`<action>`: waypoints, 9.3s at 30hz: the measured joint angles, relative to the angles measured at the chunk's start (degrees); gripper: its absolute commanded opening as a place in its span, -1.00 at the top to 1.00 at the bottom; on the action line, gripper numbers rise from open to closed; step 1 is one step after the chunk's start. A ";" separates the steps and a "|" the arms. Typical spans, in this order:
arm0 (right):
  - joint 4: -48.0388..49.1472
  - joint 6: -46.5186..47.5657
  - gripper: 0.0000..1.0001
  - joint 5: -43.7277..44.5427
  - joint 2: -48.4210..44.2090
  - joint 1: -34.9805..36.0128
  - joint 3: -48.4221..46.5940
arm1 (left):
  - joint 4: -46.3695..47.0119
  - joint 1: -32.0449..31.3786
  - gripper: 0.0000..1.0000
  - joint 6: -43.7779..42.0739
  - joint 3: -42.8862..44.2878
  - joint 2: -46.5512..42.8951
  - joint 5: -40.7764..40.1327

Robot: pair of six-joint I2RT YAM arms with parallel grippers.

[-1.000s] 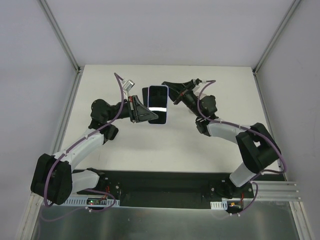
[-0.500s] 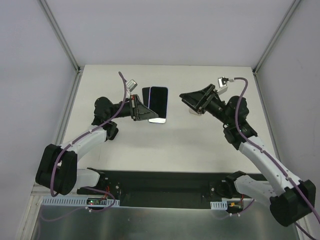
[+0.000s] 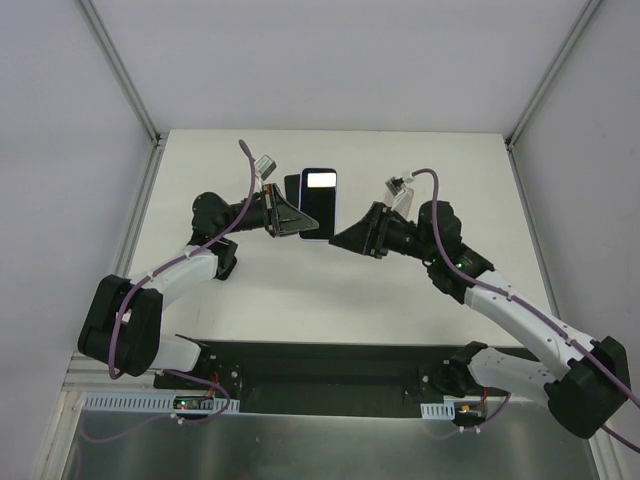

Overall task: Take the phone out of the phone case
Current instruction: Remove the phone case from the phone.

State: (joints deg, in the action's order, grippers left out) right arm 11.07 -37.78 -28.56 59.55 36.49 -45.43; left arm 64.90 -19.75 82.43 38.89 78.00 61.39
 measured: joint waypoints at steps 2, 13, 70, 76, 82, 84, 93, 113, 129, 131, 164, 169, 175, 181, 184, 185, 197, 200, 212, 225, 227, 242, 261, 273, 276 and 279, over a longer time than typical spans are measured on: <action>0.02 0.17 -0.14 0.20 1.29 0.85 -0.02 | -0.02 0.00 1.00 0.02 0.00 -0.02 -0.11; 6.16 -2.25 0.12 0.87 6.62 0.90 -3.04 | -1.57 0.00 1.00 -1.05 0.00 -1.62 -0.44; 23.47 -14.32 0.97 -3.39 14.56 1.18 0.42 | 8.11 5.40 0.23 11.65 6.01 7.50 1.38; 24.13 -14.58 0.97 -4.02 14.64 1.09 -1.01 | 8.15 4.76 1.00 11.56 5.53 7.50 1.22; 23.85 -14.75 0.55 -4.04 14.93 0.87 -1.22 | 8.15 4.76 1.00 11.17 5.22 7.50 0.85; 23.56 -14.75 0.21 -3.78 14.86 0.87 -1.22 | 8.13 4.76 1.00 10.86 5.09 7.50 0.42; 23.85 -15.47 0.10 -0.15 9.07 -0.09 3.32 | 7.96 4.70 1.00 11.96 3.26 8.44 -0.59; 26.97 -18.84 0.97 2.99 10.14 3.89 7.19 | 7.65 4.85 1.00 10.12 1.64 7.91 -5.18; 26.49 -11.41 0.97 -0.15 8.31 4.13 7.96 | 12.66 4.52 1.00 17.05 -1.18 12.41 -6.43; 25.92 -9.42 0.97 -1.73 8.31 3.91 6.71 | 13.53 4.57 1.00 18.14 -1.18 12.15 -6.51; 46.56 -7.39 0.97 -26.64 24.06 2.82 0.42 | -5.53 4.79 1.00 26.43 -0.13 9.27 -1.77; 30.05 3.52 0.70 -19.41 17.25 3.30 -0.81 | -9.07 4.70 1.00 20.94 -0.02 9.20 -3.02; 2.38 15.80 -0.25 -5.60 6.80 2.60 -4.87 | -9.70 4.79 1.00 13.79 3.72 9.94 0.61; -9.44 17.14 -0.30 -0.11 0.68 -4.20 -4.76 | -7.65 4.79 1.00 9.79 5.64 11.69 4.63; -10.03 14.29 -0.30 -0.31 1.11 -7.48 -4.68 | -7.15 4.68 1.00 8.50 5.64 11.93 6.27; -9.44 12.90 -0.30 -0.81 1.55 -8.24 -4.66 | -6.86 4.55 1.00 8.11 5.66 11.93 6.80; 1.14 -0.07 -0.14 -8.72 16.26 -8.48 -7.52 | -6.23 2.05 1.00 6.36 6.64 11.93 9.18; 3.15 -1.44 0.03 -9.66 17.40 -7.61 -7.63 | -6.21 2.01 1.00 6.23 6.75 11.93 9.25; 13.66 -10.16 0.97 -14.43 22.88 -6.91 -8.76 | -5.27 1.07 1.00 4.46 8.13 11.91 10.43; 23.34 -21.20 0.97 -4.79 19.26 -9.90 4.09 | -9.77 6.95 -0.71 3.67 6.95 10.29 8.46; 22.84 -22.71 0.97 -0.74 17.11 -11.54 7.48 | -14.71 9.66 -0.72 2.03 5.51 8.26 6.73; 5.75 -32.22 0.97 30.49 7.63 -6.78 9.42 | -43.23 3.17 -0.98 -5.81 1.99 -2.91 -8.07; -43.60 -52.48 0.97 52.06 10.54 7.04 -19.82 | -49.27 -2.80 -0.98 -5.27 10.56 6.88 -16.72; -45.70 -53.53 0.97 55.08 14.91 9.62 -19.43 | -49.75 -2.82 -0.72 -2.21 12.31 9.31 -17.44; -39.67 -49.88 0.97 55.60 12.81 9.38 -14.69 | -47.87 -2.82 -0.74 -0.76 11.98 10.67 -15.45; -34.84 -44.87 0.97 54.99 9.88 8.35 -11.02 | -45.57 -2.78 -0.76 0.76 10.67 10.91 -13.40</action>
State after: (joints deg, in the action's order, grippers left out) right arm -23.77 -82.65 26.44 69.43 44.84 -56.45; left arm 19.33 -22.52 83.20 49.56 88.90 47.99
